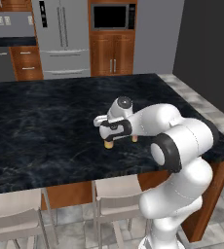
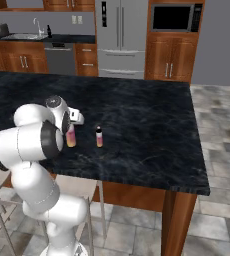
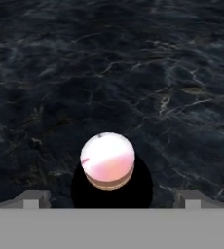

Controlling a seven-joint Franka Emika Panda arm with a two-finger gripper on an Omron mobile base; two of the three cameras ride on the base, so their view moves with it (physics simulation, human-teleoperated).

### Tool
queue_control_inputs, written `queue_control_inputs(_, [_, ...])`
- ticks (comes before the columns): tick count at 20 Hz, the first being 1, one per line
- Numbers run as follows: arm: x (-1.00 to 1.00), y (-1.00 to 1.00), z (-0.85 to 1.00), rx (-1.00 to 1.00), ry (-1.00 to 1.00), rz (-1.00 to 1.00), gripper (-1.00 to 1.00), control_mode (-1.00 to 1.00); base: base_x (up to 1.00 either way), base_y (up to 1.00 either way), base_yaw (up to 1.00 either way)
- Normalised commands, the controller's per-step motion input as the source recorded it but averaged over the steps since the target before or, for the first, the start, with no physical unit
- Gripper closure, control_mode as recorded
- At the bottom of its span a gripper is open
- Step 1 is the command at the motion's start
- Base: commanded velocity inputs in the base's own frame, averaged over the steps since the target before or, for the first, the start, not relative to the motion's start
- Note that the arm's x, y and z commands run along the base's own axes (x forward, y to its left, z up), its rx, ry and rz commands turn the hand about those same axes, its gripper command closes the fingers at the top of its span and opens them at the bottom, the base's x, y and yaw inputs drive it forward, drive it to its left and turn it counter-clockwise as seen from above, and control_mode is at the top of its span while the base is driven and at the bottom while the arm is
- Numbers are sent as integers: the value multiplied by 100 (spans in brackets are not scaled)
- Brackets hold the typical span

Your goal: Place the large bottle from the dining counter next to the other large bottle outside the sink, and place the small bottle from the dining counter next to the other small bottle inside the sink.

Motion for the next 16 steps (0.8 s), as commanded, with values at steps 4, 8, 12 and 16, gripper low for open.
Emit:
queue_control_inputs(4, [18, 0, -8, 0, 0, 0, -100, -100, 0, 0, 0])
queue_control_inputs(8, [21, 0, -10, 0, 0, 0, -100, -100, 0, 0, 0])
queue_control_inputs(12, [30, 8, -12, 0, 0, 0, 100, -100, 0, 0, 0])
queue_control_inputs(16, [2, 4, -2, 0, 0, 0, 100, -100, 0, 0, 0])
